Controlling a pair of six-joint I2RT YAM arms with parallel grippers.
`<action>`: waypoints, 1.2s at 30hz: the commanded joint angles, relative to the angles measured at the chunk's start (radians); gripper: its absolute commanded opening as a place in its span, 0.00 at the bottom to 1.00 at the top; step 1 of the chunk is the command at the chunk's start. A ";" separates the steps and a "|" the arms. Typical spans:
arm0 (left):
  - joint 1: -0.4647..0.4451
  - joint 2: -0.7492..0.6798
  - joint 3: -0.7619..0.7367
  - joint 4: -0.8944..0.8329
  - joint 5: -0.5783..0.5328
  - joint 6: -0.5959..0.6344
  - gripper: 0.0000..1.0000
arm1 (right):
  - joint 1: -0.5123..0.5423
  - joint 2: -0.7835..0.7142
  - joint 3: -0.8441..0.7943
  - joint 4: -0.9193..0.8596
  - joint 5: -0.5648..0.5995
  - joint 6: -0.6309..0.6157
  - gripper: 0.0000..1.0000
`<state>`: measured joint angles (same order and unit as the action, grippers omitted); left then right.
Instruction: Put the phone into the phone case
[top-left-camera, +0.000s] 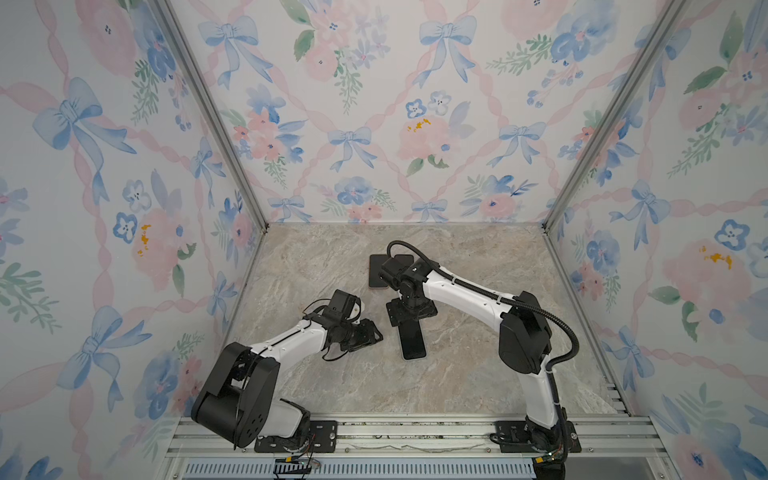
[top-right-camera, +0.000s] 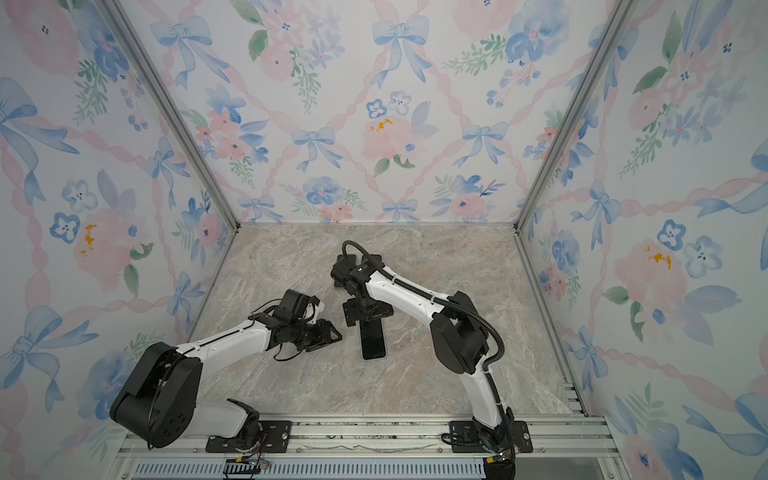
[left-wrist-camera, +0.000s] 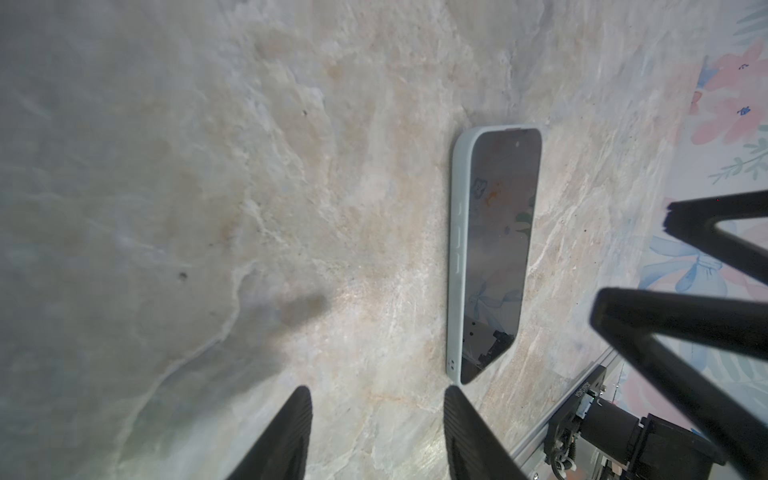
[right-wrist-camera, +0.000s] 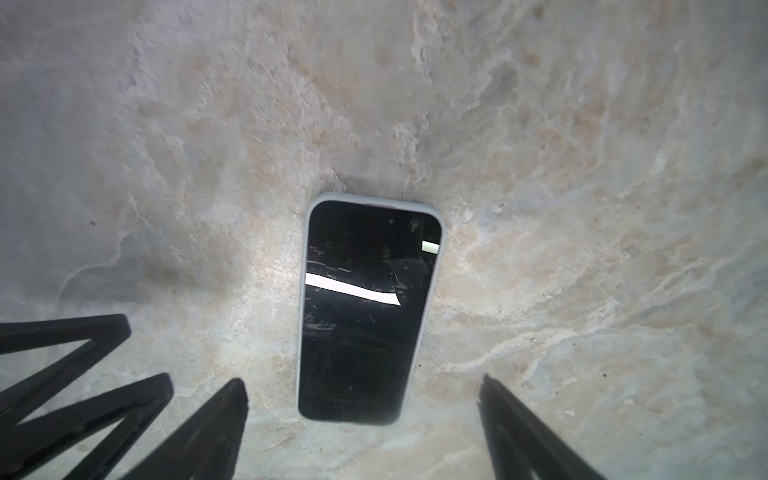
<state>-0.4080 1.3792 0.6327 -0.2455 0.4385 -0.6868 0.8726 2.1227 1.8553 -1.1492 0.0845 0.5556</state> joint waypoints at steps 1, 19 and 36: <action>0.012 -0.041 -0.020 -0.019 0.015 0.028 0.53 | 0.005 0.035 0.033 -0.073 -0.018 0.005 0.96; 0.014 -0.040 -0.030 -0.020 0.016 0.025 0.59 | -0.024 0.097 -0.110 0.097 -0.104 0.039 0.95; 0.013 -0.022 -0.013 -0.021 0.018 0.027 0.86 | -0.048 0.068 -0.164 0.132 -0.122 0.060 0.74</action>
<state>-0.4019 1.3476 0.6170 -0.2508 0.4454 -0.6765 0.8383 2.1998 1.7164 -1.0279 -0.0296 0.6064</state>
